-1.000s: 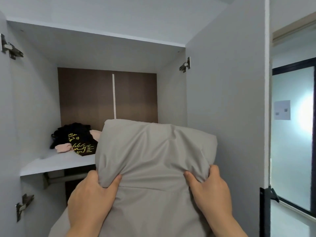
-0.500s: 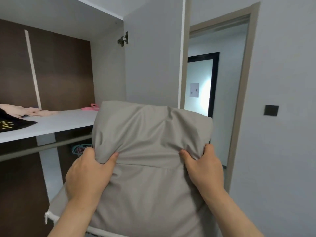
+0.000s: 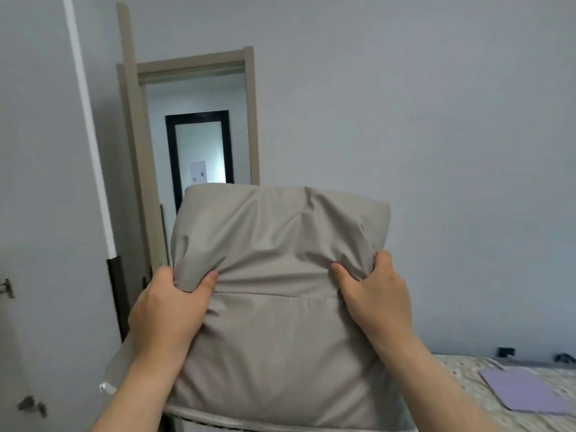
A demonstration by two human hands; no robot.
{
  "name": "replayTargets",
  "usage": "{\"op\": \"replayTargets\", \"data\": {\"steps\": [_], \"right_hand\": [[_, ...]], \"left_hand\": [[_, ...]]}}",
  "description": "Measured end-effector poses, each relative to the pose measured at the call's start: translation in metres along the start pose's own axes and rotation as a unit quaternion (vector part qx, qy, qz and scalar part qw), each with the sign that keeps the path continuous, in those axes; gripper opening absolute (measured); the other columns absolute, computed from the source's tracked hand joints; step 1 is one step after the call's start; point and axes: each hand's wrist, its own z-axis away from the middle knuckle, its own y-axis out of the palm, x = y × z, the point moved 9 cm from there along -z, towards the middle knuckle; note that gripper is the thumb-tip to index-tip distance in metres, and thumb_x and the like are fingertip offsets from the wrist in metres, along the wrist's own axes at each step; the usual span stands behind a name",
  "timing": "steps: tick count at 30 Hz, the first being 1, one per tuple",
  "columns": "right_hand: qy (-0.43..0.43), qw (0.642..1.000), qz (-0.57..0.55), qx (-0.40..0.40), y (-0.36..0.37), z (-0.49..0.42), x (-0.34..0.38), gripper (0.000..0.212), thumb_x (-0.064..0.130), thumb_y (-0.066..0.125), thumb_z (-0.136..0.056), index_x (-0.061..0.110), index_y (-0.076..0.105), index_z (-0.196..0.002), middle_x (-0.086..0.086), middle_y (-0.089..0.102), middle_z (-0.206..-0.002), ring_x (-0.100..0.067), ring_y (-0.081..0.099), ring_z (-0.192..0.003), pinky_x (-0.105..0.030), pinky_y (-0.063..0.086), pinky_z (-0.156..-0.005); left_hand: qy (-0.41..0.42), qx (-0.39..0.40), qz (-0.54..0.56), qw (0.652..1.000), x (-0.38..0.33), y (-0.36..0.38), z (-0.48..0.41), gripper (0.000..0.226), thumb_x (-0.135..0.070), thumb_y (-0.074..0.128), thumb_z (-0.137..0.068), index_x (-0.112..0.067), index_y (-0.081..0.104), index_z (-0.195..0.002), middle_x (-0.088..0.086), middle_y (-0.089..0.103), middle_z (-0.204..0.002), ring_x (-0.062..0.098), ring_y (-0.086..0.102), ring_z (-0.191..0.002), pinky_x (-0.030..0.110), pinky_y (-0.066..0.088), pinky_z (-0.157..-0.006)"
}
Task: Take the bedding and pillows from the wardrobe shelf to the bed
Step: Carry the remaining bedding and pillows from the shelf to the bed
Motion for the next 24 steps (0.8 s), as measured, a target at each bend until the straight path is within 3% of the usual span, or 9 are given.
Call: {"op": "replayTargets", "data": {"steps": [6, 12, 15, 18, 24], "right_hand": [[0.055, 0.988, 0.085, -0.117, -0.172, -0.008, -0.093, 0.05, 0.057, 0.066, -0.077, 0.018, 0.041, -0.094, -0.01, 0.062, -0.089, -0.039, 0.06, -0.093, -0.041, 0.046, -0.072], [0.121, 0.948, 0.171, -0.239, -0.334, 0.025, -0.155, 0.052, 0.057, 0.068, -0.076, 0.018, 0.043, -0.1, -0.012, 0.066, -0.1, -0.038, 0.06, -0.097, -0.04, 0.044, -0.072], [0.164, 0.915, 0.222, -0.293, -0.405, 0.054, -0.179, 0.052, 0.059, 0.067, -0.076, 0.02, 0.043, -0.1, -0.01, 0.067, -0.102, -0.037, 0.06, -0.099, -0.037, 0.039, -0.07], [0.198, 0.883, 0.266, -0.333, -0.459, 0.088, -0.191, 0.049, 0.059, 0.067, -0.076, 0.024, 0.041, -0.098, -0.008, 0.067, -0.102, -0.035, 0.061, -0.098, -0.038, 0.045, -0.073], [0.291, 0.782, 0.351, -0.426, -0.555, 0.166, -0.212, 0.053, 0.062, 0.066, -0.075, 0.023, 0.044, -0.104, -0.003, 0.066, -0.101, -0.033, 0.061, -0.097, -0.039, 0.047, -0.075]], "left_hand": [[0.035, 0.113, 0.097, 0.988, -0.127, 0.114, 0.08, 0.052, -0.064, 0.064, -0.072, -0.015, 0.047, -0.077, 0.003, 0.054, -0.072, 0.033, 0.05, -0.072, 0.041, 0.045, -0.065], [0.088, 0.225, 0.198, 0.95, -0.256, 0.195, 0.177, 0.052, -0.061, 0.066, -0.073, -0.012, 0.049, -0.079, 0.0, 0.047, -0.069, 0.03, 0.045, -0.069, 0.038, 0.039, -0.062], [0.109, 0.289, 0.246, 0.919, -0.316, 0.228, 0.235, 0.05, -0.06, 0.066, -0.074, -0.013, 0.049, -0.079, 0.001, 0.048, -0.07, 0.029, 0.044, -0.07, 0.038, 0.038, -0.062], [0.119, 0.358, 0.281, 0.882, -0.362, 0.251, 0.292, 0.049, -0.06, 0.066, -0.074, -0.014, 0.048, -0.077, 0.002, 0.052, -0.071, 0.032, 0.049, -0.071, 0.04, 0.042, -0.064], [0.16, 0.481, 0.352, 0.786, -0.454, 0.278, 0.418, 0.047, -0.06, 0.065, -0.075, -0.016, 0.047, -0.075, 0.0, 0.053, -0.07, 0.034, 0.052, -0.073, 0.041, 0.043, -0.064]]}}
